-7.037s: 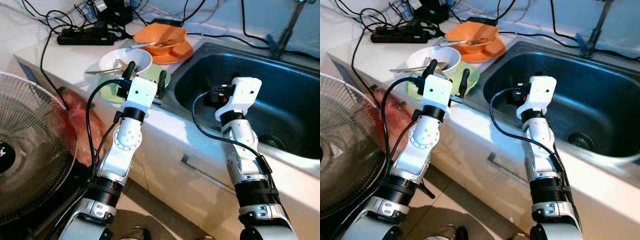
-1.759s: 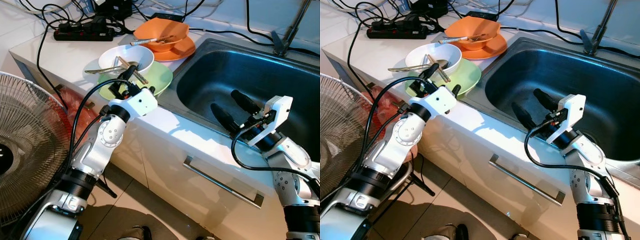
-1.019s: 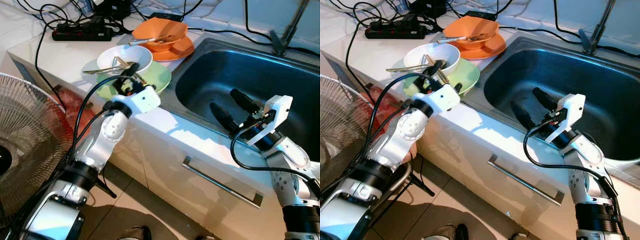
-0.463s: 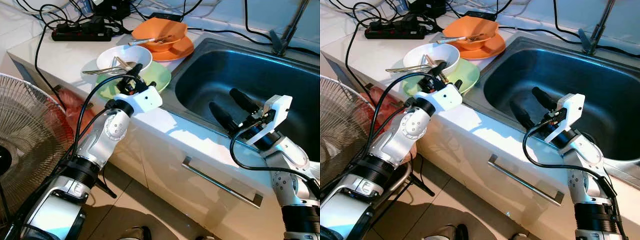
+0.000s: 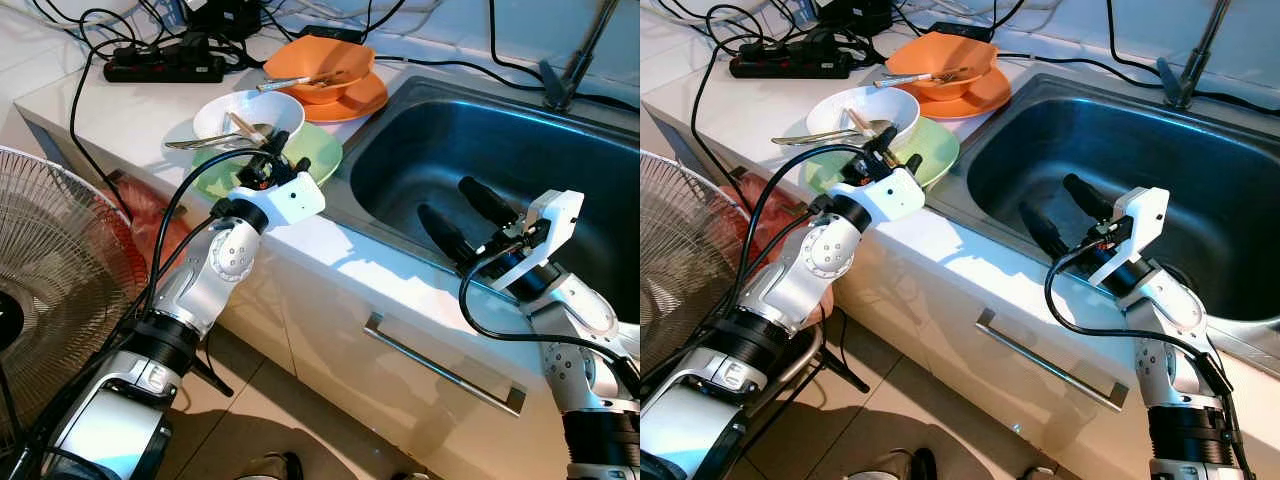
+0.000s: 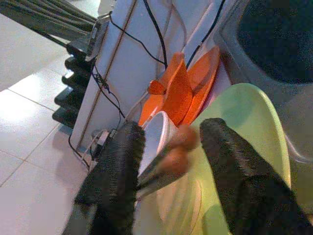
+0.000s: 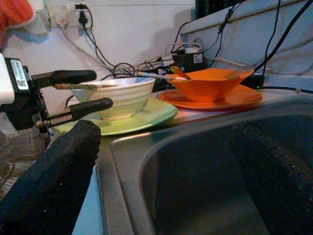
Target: Kitchen organization
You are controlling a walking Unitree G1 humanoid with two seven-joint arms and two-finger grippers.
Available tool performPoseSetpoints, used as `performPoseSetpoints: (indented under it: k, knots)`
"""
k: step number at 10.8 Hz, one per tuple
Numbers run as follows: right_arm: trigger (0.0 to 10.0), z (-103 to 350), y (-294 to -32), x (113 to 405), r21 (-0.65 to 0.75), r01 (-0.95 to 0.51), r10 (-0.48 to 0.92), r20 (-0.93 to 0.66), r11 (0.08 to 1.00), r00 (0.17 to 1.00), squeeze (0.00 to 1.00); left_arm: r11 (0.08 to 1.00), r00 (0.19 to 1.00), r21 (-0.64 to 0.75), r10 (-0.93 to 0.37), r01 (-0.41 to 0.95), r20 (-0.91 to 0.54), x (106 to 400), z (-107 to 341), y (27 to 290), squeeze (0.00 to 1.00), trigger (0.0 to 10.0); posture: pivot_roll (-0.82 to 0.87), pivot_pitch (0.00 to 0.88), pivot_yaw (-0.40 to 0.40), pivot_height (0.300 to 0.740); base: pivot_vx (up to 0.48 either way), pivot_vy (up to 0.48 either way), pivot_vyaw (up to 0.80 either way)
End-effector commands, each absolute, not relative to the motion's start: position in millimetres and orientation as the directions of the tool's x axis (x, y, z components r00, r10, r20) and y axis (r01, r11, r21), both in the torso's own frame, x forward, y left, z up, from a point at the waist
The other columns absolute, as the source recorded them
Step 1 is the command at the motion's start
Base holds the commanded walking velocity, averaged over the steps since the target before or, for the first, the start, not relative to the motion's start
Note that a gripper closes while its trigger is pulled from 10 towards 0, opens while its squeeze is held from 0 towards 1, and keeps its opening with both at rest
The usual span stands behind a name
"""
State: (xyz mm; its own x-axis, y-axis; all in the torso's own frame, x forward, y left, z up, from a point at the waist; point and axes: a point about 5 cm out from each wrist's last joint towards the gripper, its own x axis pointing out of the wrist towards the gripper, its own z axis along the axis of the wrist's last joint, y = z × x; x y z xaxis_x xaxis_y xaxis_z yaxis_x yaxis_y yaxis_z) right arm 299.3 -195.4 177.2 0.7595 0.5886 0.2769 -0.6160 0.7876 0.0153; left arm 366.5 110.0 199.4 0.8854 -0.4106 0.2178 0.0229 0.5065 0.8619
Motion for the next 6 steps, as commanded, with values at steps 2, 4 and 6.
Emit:
performPoseSetpoints:
  k: [2,4,6]
  knots:
    - [10.0,170.2,-191.5,298.7,0.030,-0.619,0.591,0.262,0.785,0.763,0.00,0.503,0.874,0.864,-0.419,-0.005,0.249,367.3,207.1,108.2,0.00,0.0,0.02,0.102,0.094,0.740,0.000,0.000,0.00]
    - [10.0,169.7,-190.8,299.2,0.032,-0.619,0.592,0.261,0.785,0.763,0.00,0.507,0.868,0.862,-0.419,-0.019,0.266,367.1,210.9,107.3,0.00,0.0,0.02,0.102,0.094,0.740,0.000,0.000,0.00]
    - [10.0,169.5,-190.3,299.5,0.033,-0.620,0.592,0.261,0.784,0.763,0.00,0.515,0.861,0.857,-0.421,-0.034,0.287,366.3,213.9,105.8,0.00,0.0,0.02,0.105,0.091,0.740,0.000,0.000,0.00]
